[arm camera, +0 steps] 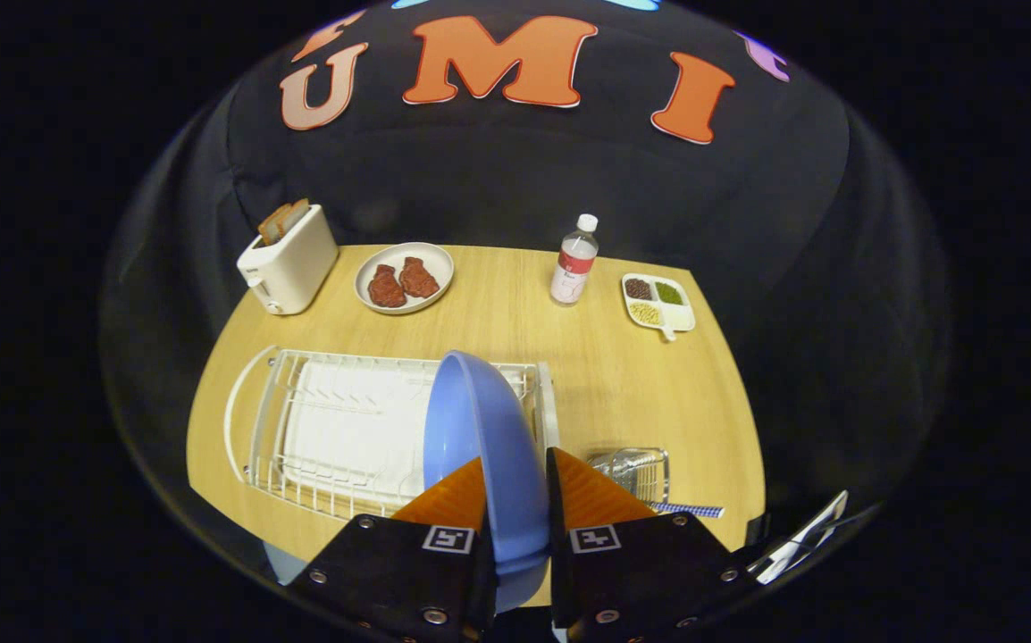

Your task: Take the plate from the dish rack, then take the spoon from the basket and place it into the plate.

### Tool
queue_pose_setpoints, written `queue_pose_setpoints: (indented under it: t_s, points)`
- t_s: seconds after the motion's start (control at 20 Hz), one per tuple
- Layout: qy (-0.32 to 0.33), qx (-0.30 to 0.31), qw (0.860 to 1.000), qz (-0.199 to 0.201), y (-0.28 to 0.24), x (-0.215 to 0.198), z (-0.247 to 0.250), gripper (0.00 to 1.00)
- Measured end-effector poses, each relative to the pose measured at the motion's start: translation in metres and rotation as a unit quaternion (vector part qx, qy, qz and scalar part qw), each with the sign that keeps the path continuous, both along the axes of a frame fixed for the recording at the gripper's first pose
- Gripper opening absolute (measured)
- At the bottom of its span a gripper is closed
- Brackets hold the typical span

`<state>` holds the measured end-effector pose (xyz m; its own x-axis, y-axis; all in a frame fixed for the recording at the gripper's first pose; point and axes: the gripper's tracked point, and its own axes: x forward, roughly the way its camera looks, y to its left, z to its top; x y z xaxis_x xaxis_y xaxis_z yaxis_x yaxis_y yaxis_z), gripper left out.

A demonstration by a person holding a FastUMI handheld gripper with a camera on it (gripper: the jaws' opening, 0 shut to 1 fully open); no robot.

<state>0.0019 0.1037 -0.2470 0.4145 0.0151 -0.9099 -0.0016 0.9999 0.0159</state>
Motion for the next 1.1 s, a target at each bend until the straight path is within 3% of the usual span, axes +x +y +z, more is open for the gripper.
queue_pose_setpoints:
  t_s: [0.25, 0.6, 0.85, 1.1]
  points:
    - [0.013, 0.077, 0.997, -0.01, -0.021, -0.059, -0.011, 0.25]
    - [0.038, 0.206, 0.977, -0.031, -0.009, -0.13, -0.057, 0.24]
    - [0.062, 0.259, 0.962, -0.054, -0.001, -0.168, -0.095, 0.24]
    - [0.082, 0.266, 0.959, -0.055, 0.004, -0.191, -0.133, 0.24]
